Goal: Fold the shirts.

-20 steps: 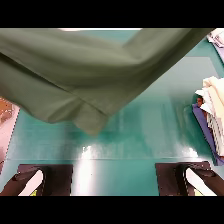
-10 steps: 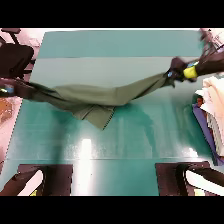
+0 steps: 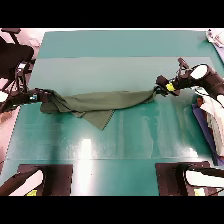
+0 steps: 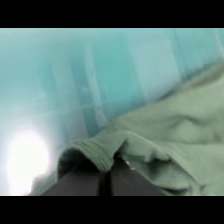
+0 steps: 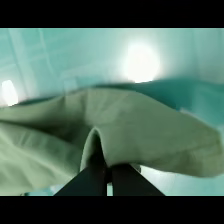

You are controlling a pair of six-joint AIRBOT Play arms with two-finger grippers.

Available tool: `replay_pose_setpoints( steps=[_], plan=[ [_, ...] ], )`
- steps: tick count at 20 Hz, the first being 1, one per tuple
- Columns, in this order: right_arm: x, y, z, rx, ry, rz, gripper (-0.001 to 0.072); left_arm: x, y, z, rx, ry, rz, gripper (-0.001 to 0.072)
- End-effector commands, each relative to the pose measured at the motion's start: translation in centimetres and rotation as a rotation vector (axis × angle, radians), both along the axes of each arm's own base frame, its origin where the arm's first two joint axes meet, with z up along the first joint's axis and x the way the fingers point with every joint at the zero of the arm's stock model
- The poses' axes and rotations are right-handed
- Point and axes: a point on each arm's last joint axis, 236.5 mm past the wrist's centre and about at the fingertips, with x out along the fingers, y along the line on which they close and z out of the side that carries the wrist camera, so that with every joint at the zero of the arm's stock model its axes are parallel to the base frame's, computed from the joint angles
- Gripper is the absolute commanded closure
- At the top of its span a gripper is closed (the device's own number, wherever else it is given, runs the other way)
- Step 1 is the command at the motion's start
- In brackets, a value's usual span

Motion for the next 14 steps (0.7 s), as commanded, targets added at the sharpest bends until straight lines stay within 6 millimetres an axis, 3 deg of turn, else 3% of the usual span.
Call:
replay_pose_setpoints(
  steps=[1,3,4,7,8,9,12,14],
  plan=[
    [1.1,-0.8,-0.5,-0.027,-0.042,0.004,0.0601,0.5,0.4,-0.8,0.004,0.0,0.013,0.0681],
    [0.8,-2.0,-0.6,-0.031,-0.028,-0.004,0.012,0.3,0.2,-0.9,0.001,0.007,0.008,0.0681],
    [0.4,-2.8,-0.8,-0.027,-0.004,-0.014,0.0078,0.3,0.2,-0.9,-0.001,0.01,0.005,0.0681],
    [-1.5,-4.5,-1.1,-0.013,0.077,-0.025,0.0078,-0.3,-0.4,-1.2,-0.015,0.036,-0.012,0.0651],
    [-1.8,-4.8,-0.5,-0.014,0.072,-0.021,0.0078,-0.7,-0.7,-1.5,-0.026,0.057,-0.026,0.0338],
    [-1.9,-5.0,0.3,-0.02,0.052,-0.015,0.0079,-1.1,-1.1,-1.7,-0.055,0.085,-0.019,0.007],
    [-2.0,-5.2,4.1,-0.046,-0.055,0.011,0.008,-2.4,-2.1,-1.8,-0.124,0.156,-0.008,0.0063],
    [-2.5,-5.1,6.8,-0.056,-0.12,0.018,0.008,-3.1,-2.6,-0.7,-0.155,0.164,-0.001,0.0062]
  ],
)
